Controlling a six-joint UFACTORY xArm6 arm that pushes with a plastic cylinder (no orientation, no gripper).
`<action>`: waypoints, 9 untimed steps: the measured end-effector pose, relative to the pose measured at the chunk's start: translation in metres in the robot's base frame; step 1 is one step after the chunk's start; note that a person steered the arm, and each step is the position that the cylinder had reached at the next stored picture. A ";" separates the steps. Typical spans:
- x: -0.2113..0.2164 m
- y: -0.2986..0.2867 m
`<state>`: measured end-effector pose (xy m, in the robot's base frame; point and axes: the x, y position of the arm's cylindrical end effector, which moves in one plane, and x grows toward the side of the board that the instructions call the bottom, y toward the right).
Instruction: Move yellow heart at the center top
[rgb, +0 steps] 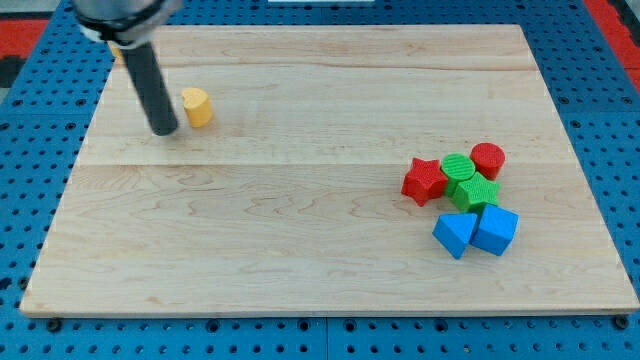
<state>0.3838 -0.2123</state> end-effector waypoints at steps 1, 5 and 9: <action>-0.001 -0.011; -0.069 0.142; -0.017 -0.023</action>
<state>0.3667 -0.2350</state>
